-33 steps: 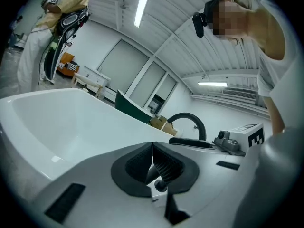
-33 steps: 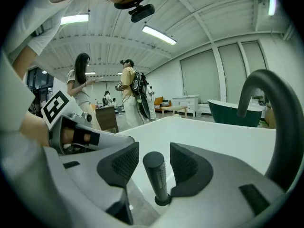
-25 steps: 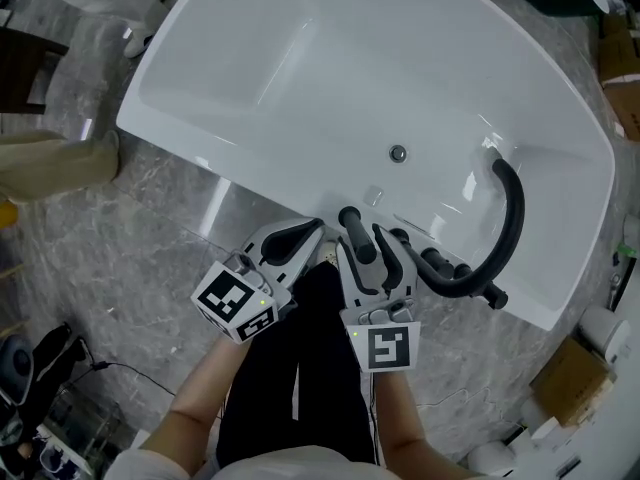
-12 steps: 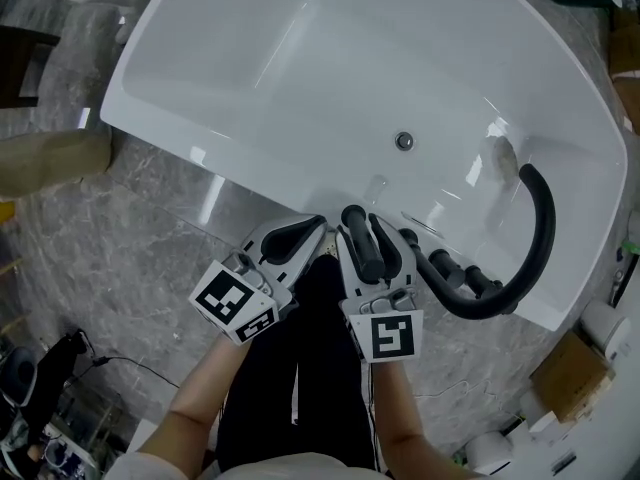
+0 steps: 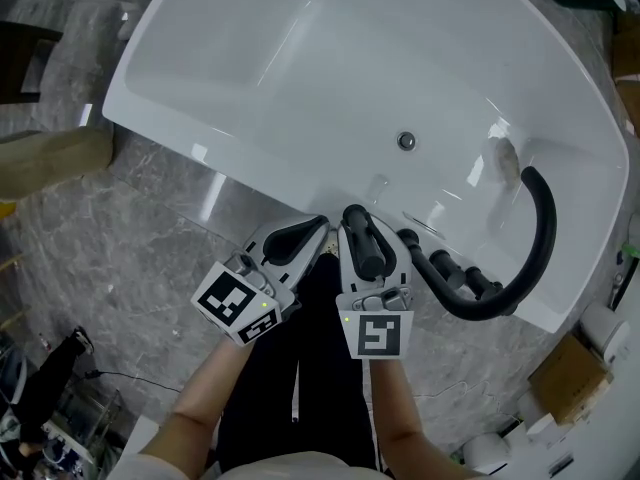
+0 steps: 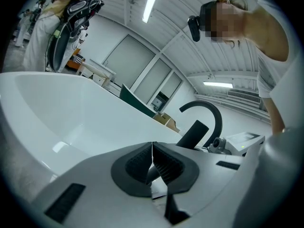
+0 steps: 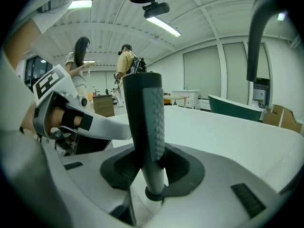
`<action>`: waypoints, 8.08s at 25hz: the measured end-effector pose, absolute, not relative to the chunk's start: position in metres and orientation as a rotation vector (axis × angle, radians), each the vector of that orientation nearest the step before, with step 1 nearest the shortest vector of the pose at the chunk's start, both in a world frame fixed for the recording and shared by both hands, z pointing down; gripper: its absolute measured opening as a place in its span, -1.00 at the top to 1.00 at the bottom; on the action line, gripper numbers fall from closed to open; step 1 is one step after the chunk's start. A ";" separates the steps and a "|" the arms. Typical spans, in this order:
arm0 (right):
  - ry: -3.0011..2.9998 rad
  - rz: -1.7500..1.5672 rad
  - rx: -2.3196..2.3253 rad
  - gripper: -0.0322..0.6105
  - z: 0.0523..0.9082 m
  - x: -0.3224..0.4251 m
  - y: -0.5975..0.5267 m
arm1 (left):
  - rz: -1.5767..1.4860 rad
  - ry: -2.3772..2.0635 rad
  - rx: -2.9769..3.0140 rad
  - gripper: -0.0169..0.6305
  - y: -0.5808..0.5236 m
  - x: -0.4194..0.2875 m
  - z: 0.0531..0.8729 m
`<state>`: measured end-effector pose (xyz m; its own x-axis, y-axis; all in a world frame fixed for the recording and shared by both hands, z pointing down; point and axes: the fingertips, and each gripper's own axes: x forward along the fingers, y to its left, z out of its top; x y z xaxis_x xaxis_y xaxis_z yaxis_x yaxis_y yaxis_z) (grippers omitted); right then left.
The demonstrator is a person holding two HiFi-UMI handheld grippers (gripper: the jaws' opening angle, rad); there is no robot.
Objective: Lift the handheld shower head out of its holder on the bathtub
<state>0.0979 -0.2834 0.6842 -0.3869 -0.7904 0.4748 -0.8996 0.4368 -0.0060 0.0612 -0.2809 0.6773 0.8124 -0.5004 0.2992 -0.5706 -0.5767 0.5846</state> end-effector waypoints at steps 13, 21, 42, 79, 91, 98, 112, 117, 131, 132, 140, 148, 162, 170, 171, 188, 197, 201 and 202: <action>-2.264 0.331 1.405 0.49 0.674 0.094 -0.285 | 0.124 -0.800 2.312 0.91 -0.279 0.056 0.661; -2.273 0.302 1.423 0.49 0.649 0.093 -0.283 | 0.122 -0.801 2.332 0.91 -0.273 0.050 0.640; -2.311 0.220 1.498 0.49 0.554 0.092 -0.279 | 0.138 -0.785 2.440 0.91 -0.258 0.050 0.560; -2.378 0.156 1.554 0.49 0.393 0.106 -0.269 | 0.000 -0.845 2.643 0.91 -0.261 0.059 0.399; -2.456 0.054 1.559 0.49 0.331 0.096 -0.267 | -0.119 -0.854 2.689 0.91 -0.255 0.059 0.349; -2.454 0.073 1.605 0.49 0.324 0.096 -0.263 | -0.123 -0.892 2.682 0.91 -0.253 0.048 0.347; -2.544 0.013 1.466 0.49 0.323 0.057 -0.258 | -0.150 -1.059 2.625 0.91 -0.238 0.009 0.351; -2.584 -0.025 1.403 0.49 0.316 0.026 -0.265 | -0.178 -1.161 2.585 0.91 -0.241 -0.026 0.347; -2.722 -0.152 1.148 0.50 0.292 -0.063 -0.265 | -0.262 -1.443 2.473 0.91 -0.235 -0.115 0.334; -2.728 -0.162 1.130 0.50 0.292 -0.069 -0.263 | -0.265 -1.459 2.467 0.91 -0.234 -0.121 0.334; -2.795 -0.226 0.998 0.50 0.284 -0.116 -0.257 | -0.293 -1.598 2.419 0.91 -0.227 -0.168 0.329; -2.860 -0.274 0.831 0.50 0.284 -0.168 -0.237 | -0.318 -1.759 2.340 0.91 -0.202 -0.217 0.329; -2.970 -0.343 0.465 0.51 0.278 -0.260 -0.181 | -0.365 -2.060 2.119 0.91 -0.135 -0.298 0.330; -3.004 -0.371 0.231 0.52 0.277 -0.304 -0.144 | -0.385 -2.224 1.974 0.91 -0.096 -0.336 0.331; -3.006 -0.372 0.200 0.52 0.278 -0.310 -0.139 | -0.388 -2.244 1.951 0.91 -0.090 -0.341 0.332; -3.000 -0.379 -0.277 0.52 0.291 -0.407 -0.028 | -0.413 -2.526 1.593 0.91 0.028 -0.420 0.341; -2.984 -0.349 -0.447 0.52 0.295 -0.434 0.015 | -0.411 -2.618 1.461 0.91 0.067 -0.440 0.341; -2.962 -0.325 -0.523 0.52 0.301 -0.438 0.027 | -0.416 -2.645 1.422 0.91 0.076 -0.442 0.341; -2.958 -0.321 -0.543 0.52 0.302 -0.439 0.031 | -0.417 -2.652 1.410 0.91 0.079 -0.443 0.342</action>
